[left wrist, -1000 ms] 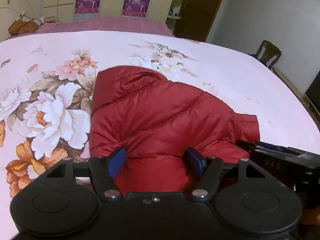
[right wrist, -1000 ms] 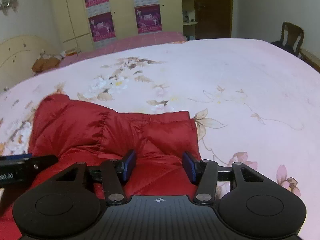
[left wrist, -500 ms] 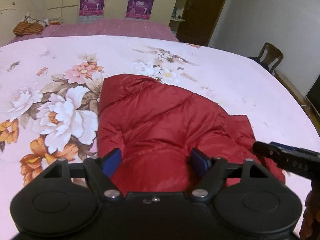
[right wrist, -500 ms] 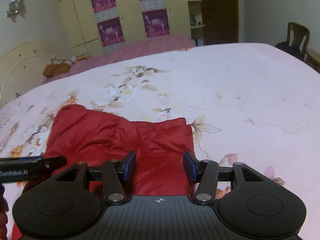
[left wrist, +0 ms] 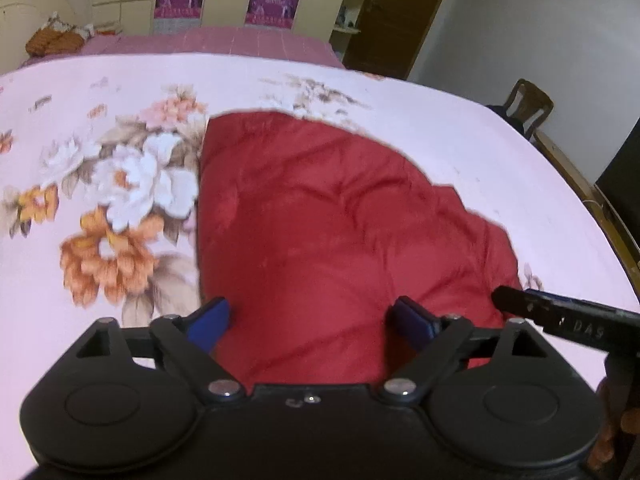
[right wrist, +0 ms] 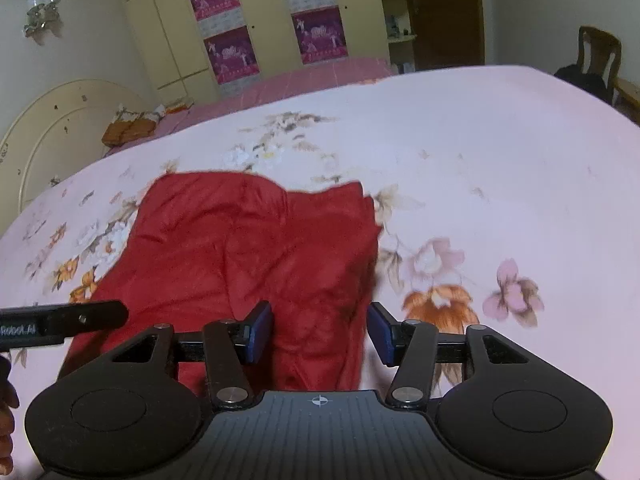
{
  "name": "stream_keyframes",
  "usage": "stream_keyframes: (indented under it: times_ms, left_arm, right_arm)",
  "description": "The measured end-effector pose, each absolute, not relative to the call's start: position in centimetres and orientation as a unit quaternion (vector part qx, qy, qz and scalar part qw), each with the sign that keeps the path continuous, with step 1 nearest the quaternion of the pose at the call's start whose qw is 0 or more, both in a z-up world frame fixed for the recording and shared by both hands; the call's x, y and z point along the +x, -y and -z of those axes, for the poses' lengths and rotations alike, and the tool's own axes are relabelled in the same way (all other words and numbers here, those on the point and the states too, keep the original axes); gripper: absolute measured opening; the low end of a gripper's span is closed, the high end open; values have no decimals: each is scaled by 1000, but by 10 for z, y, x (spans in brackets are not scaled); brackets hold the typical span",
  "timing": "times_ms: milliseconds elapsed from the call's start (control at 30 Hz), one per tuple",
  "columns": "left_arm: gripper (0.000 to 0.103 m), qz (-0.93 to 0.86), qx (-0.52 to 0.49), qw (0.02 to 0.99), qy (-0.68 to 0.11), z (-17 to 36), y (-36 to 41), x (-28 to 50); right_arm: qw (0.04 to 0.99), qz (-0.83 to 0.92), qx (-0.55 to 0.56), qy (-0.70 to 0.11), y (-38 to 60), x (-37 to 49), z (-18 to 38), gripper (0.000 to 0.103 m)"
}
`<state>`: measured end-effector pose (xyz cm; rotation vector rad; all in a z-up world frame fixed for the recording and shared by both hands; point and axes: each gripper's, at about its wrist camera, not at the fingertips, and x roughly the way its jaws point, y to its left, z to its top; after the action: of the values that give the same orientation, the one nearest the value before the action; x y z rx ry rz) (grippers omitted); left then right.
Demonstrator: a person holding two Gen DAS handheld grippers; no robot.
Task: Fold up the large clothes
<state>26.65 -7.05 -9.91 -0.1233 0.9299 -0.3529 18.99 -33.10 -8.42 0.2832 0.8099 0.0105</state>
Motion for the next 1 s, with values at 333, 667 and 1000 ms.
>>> stream_keyframes:
  times_ms: [333,667,1000]
  left_arm:
    - [96,170,-108,859,-471,127,57,270]
    - [93,178,-118,856,-471,133,58,274]
    - [84,173,-127,855,-472,130,61,272]
  right_arm:
    - [886,-21,193,-420,348,192,104,80]
    - [860,-55,278,-424,361,213,121,80]
    - [843,-92,314,-428,367,219,132,61]
